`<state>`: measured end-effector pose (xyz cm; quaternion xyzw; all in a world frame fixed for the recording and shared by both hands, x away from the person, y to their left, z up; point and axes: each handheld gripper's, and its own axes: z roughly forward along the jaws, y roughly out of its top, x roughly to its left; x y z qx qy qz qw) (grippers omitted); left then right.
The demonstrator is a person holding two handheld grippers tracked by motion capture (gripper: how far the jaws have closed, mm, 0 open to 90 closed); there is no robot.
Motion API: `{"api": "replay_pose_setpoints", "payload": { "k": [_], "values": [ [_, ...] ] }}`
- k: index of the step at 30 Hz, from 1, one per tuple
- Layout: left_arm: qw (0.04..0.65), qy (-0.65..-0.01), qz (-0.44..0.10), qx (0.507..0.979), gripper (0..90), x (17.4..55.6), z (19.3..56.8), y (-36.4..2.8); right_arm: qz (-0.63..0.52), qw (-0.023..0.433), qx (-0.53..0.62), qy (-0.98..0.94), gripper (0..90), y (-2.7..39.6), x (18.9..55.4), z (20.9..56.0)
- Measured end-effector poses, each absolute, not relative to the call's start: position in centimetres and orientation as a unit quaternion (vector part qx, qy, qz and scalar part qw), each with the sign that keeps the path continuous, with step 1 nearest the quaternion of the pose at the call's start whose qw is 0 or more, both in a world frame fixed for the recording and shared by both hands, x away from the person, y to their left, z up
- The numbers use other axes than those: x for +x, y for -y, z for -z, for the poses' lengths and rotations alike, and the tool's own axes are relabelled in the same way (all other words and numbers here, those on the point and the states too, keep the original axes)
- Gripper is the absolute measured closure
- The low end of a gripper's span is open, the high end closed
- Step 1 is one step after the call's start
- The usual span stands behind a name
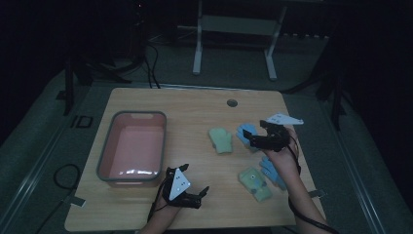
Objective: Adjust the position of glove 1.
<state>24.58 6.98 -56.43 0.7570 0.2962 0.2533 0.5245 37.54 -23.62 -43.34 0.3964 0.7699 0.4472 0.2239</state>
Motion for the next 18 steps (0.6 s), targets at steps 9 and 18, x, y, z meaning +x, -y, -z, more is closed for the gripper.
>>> {"api": "replay_pose_setpoints", "payload": {
  "k": [9,18],
  "values": [
    [0.525,-0.296,-0.251,0.757,0.3,24.6,56.4,-7.0,-0.437,0.217,0.379,-0.787,22.1,20.4,38.6,44.3],
    [0.525,-0.298,-0.249,0.757,0.3,24.7,56.4,-7.0,-0.432,0.204,0.372,-0.796,27.9,18.2,39.9,45.6]
  ]
}}
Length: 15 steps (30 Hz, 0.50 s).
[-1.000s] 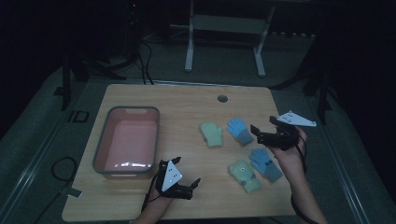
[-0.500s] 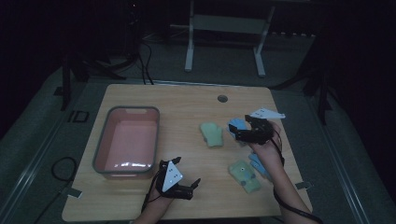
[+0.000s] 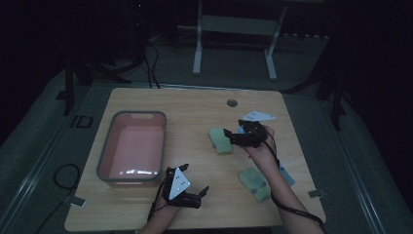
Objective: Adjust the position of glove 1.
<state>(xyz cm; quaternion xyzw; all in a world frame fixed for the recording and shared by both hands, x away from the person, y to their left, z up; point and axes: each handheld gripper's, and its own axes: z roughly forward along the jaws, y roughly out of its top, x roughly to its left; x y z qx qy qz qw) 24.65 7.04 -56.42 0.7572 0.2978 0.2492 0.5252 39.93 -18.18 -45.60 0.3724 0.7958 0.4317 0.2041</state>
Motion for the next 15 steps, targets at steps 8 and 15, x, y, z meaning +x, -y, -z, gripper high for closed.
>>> {"api": "replay_pose_setpoints", "payload": {
  "k": [8,15],
  "values": [
    [0.525,-0.294,-0.249,0.759,0.3,24.6,56.4,-7.0,-0.411,0.186,0.375,-0.81,35.1,16.7,41.5,47.6],
    [0.526,-0.295,-0.248,0.758,0.3,24.6,56.4,-7.0,-0.394,0.169,0.395,-0.812,44.8,15.8,43.0,49.3]
  ]
}}
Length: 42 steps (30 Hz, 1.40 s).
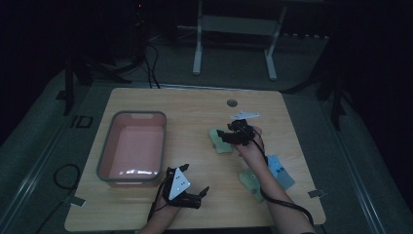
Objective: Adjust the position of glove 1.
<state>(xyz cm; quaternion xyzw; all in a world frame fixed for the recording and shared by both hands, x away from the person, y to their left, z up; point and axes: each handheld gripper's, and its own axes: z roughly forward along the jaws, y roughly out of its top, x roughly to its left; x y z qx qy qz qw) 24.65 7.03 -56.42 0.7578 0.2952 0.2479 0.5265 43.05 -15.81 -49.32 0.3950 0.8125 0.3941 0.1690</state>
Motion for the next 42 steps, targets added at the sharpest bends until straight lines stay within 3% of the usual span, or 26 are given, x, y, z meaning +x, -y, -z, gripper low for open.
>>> {"api": "replay_pose_setpoints", "payload": {
  "k": [9,20,28,34,42],
  "values": [
    [0.527,-0.295,-0.248,0.758,0.3,24.6,56.4,-7.0,-0.351,0.178,0.401,-0.827,58.1,14.8,44.5,51.9],
    [0.526,-0.295,-0.249,0.758,0.3,24.6,56.4,-7.0,-0.312,0.188,0.394,-0.844,60.6,14.2,45.2,54.5],
    [0.526,-0.296,-0.248,0.758,0.3,24.6,56.4,-7.0,-0.318,0.191,0.395,-0.84,84.6,13.7,44.9,54.7],
    [0.527,-0.296,-0.249,0.757,0.3,24.6,56.4,-7.0,-0.34,0.196,0.424,-0.816,87.3,13.8,43.7,52.8],
    [0.525,-0.296,-0.252,0.757,0.3,24.6,56.4,-7.0,-0.376,0.216,0.438,-0.787,87.4,14.1,39.0,48.2]
  ]
}}
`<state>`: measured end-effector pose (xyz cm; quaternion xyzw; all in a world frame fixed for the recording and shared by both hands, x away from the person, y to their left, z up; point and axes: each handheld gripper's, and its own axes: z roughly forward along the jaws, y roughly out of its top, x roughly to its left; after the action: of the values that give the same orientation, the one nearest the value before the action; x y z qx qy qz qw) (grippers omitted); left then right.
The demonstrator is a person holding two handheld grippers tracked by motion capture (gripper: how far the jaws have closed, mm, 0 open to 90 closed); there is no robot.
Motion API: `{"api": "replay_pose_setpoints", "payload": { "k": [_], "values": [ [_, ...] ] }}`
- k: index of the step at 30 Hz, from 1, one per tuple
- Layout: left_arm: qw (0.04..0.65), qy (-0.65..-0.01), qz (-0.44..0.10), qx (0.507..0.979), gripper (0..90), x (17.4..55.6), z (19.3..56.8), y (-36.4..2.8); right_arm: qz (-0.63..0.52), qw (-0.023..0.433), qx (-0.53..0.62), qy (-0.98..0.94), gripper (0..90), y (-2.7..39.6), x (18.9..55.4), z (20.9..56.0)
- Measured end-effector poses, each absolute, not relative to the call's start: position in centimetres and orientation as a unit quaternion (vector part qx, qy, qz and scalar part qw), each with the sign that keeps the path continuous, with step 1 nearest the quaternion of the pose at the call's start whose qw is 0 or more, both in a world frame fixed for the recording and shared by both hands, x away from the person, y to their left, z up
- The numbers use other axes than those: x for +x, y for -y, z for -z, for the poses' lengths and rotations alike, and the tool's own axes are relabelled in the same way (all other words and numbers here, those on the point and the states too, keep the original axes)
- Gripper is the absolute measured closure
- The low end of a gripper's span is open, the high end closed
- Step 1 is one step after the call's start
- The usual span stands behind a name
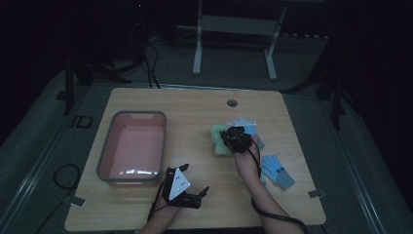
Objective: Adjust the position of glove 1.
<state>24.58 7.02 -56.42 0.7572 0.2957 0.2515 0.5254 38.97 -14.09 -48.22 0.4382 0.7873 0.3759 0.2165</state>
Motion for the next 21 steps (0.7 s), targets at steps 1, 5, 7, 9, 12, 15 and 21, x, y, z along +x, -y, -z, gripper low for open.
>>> {"api": "replay_pose_setpoints", "payload": {
  "k": [1,5,7,9,12,15,21],
  "values": [
    [0.525,-0.295,-0.251,0.757,0.3,24.6,56.4,-7.0,-0.379,0.216,0.443,-0.783,87.5,14.1,38.3,48.0],
    [0.531,-0.294,-0.247,0.755,0.3,24.6,56.4,-7.1,-0.388,0.214,0.448,-0.777,87.6,14.1,35.7,47.3],
    [0.532,-0.296,-0.248,0.754,0.3,24.6,56.4,-7.1,-0.396,0.209,0.454,-0.77,87.5,14.1,34.2,47.2],
    [0.533,-0.295,-0.248,0.754,0.3,24.6,56.4,-7.1,-0.397,0.207,0.458,-0.768,87.6,14.2,32.9,47.3],
    [0.533,-0.296,-0.249,0.753,0.3,24.6,56.4,-7.1,-0.409,0.188,0.479,-0.754,87.5,14.7,31.1,47.8],
    [0.534,-0.296,-0.249,0.751,0.3,24.5,56.4,-7.1,-0.406,0.182,0.485,-0.753,87.5,14.7,29.6,48.7],
    [0.535,-0.296,-0.249,0.751,0.3,24.5,56.4,-7.1,-0.378,0.19,0.495,-0.759,87.5,14.2,27.6,51.4]
  ]
}}
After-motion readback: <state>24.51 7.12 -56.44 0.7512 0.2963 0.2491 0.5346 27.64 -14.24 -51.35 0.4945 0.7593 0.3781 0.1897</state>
